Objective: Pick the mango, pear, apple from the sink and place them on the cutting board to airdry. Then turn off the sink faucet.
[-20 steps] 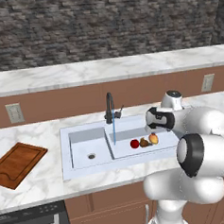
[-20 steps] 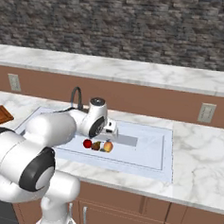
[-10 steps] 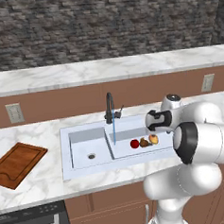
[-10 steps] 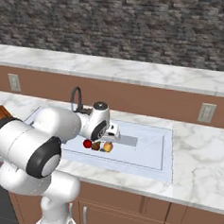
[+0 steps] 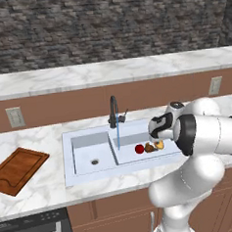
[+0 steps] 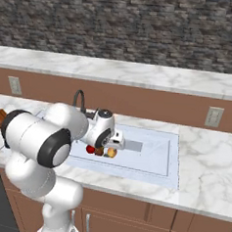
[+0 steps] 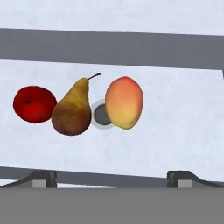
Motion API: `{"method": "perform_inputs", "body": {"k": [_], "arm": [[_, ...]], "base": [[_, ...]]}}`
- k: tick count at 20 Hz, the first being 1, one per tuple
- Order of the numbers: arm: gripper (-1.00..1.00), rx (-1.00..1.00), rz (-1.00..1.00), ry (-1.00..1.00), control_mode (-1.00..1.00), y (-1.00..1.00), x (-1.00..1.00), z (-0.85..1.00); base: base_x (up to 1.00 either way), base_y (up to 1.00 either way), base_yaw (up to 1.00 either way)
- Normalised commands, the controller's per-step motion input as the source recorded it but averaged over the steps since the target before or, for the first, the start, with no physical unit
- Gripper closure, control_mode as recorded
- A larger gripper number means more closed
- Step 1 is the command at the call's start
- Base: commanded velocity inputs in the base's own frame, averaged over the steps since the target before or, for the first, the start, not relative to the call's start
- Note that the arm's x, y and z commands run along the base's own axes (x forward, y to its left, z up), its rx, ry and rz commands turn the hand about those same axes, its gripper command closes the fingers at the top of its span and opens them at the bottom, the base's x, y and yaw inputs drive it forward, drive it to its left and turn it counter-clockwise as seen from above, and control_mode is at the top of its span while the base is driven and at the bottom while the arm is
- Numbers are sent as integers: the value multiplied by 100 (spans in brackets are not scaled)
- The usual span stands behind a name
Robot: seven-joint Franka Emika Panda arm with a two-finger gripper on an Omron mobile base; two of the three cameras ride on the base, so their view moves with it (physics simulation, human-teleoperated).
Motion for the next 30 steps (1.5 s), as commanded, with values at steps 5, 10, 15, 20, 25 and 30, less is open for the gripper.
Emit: {"method": "perform_inputs", "body": {"k": [5,10,15,20,25,30], "arm": [[-100,0,0,0,-100,0,19,-17],[-100,0,0,0,-100,0,23,-14],[-100,0,0,0,-100,-1,23,-16],[-100,0,0,0,-100,-9,20,-24],[-100,0,0,0,-100,-6,22,-28],[-100,0,0,0,-100,-4,26,-23]], "base": [[0,0,0],[0,0,0],[0,0,0],[0,0,0],[0,0,0],[0,0,0]]}}
